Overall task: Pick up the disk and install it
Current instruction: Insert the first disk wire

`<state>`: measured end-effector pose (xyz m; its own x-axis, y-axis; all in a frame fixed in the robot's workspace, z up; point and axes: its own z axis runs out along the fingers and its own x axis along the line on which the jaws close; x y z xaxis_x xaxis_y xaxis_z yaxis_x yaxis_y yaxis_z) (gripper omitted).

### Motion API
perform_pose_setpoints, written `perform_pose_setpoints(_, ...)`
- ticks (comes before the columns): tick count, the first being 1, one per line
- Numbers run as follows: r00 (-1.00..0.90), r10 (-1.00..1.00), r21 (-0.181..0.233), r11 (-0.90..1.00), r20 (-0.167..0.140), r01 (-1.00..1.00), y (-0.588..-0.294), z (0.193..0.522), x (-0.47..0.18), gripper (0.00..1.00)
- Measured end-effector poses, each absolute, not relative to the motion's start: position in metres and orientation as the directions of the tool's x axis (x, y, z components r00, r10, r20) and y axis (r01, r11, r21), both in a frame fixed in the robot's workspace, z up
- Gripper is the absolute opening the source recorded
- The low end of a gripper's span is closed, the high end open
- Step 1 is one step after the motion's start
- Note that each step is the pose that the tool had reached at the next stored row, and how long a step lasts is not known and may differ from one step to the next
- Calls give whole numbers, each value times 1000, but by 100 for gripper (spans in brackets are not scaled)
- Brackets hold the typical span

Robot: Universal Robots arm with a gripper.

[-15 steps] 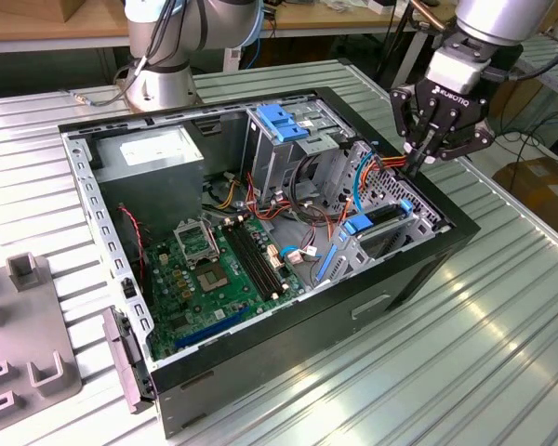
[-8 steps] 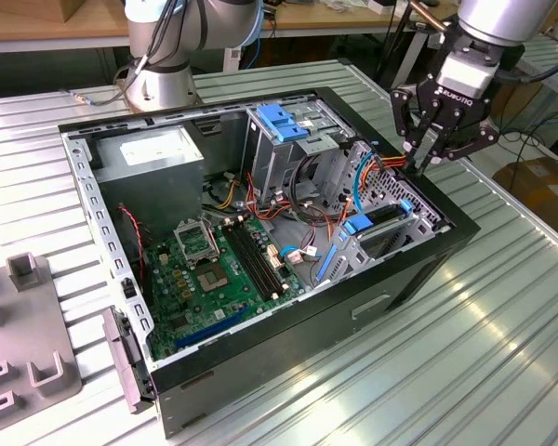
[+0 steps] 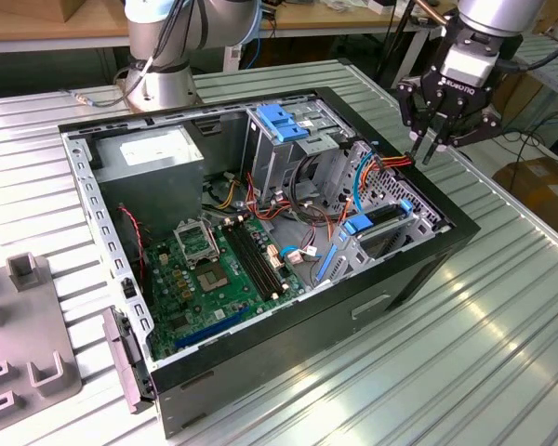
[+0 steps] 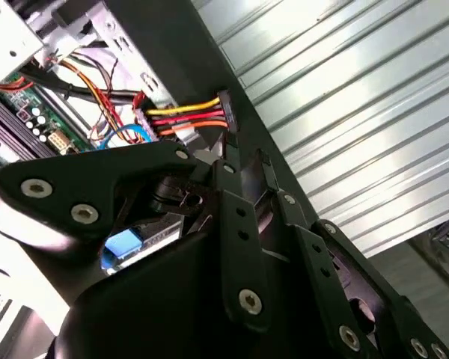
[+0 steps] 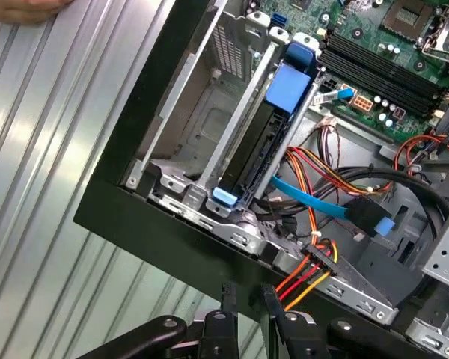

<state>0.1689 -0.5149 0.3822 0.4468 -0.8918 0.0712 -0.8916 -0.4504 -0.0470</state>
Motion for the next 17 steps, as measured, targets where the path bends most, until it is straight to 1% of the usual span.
perform_pose_setpoints(4, 477, -875, -48, -481, 82, -875, -509, 380, 169, 27)
perform_pose_setpoints(8, 567, -819, -50, -572, 87, -819, -509, 377, 169, 27)
perform_pose_setpoints(10, 642, -762, -50, -647, 88, -761, -509, 376, 169, 27)
perform_pose_setpoints(17, 782, -617, -49, -787, 89, -615, -509, 375, 169, 27)
